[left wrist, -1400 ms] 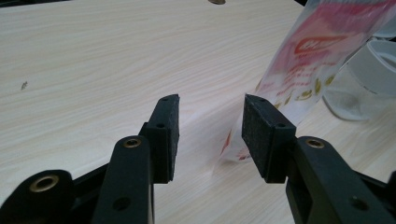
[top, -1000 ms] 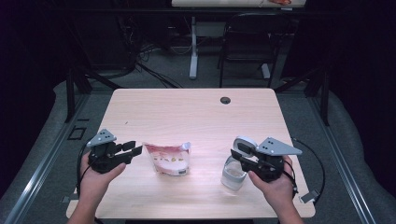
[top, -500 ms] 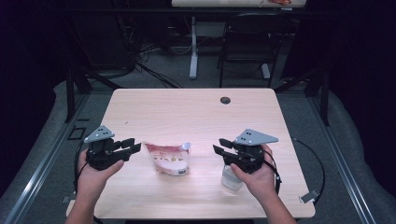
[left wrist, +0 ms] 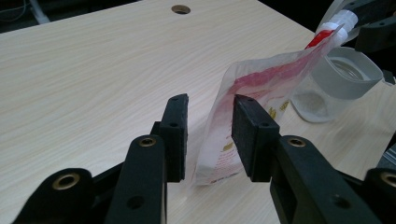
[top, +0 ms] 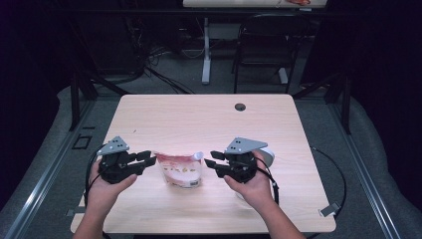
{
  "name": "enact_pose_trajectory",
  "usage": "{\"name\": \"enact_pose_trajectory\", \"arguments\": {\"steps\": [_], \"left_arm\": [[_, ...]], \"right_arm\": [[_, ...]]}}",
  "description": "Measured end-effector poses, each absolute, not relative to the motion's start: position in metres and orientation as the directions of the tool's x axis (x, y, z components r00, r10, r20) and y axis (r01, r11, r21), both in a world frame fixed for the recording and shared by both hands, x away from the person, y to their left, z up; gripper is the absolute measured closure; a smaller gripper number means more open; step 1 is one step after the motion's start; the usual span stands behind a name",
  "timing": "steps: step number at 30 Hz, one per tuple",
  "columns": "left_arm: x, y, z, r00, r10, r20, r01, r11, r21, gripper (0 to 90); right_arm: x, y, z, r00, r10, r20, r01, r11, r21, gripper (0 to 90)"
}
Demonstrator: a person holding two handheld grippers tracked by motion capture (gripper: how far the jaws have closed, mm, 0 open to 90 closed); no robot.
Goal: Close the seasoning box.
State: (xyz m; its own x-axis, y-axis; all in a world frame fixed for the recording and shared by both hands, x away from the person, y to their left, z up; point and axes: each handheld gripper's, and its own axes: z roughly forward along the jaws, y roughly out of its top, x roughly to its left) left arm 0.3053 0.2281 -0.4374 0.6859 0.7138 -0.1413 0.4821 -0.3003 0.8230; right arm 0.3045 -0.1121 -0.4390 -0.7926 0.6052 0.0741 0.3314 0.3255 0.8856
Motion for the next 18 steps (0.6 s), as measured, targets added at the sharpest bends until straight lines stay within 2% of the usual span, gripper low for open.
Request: {"name": "enact_pose_trajectory", "arguments": {"steps": [18], "left_arm": [[0.309,0.221,-0.442,0.715,0.686,-0.135,0.468,-0.325,0.822,73.5]], "right_arm": [[0.314,-0.093,-0.446,-0.817,0.566,0.11,0.342,0.323,0.882,62.4]]}}
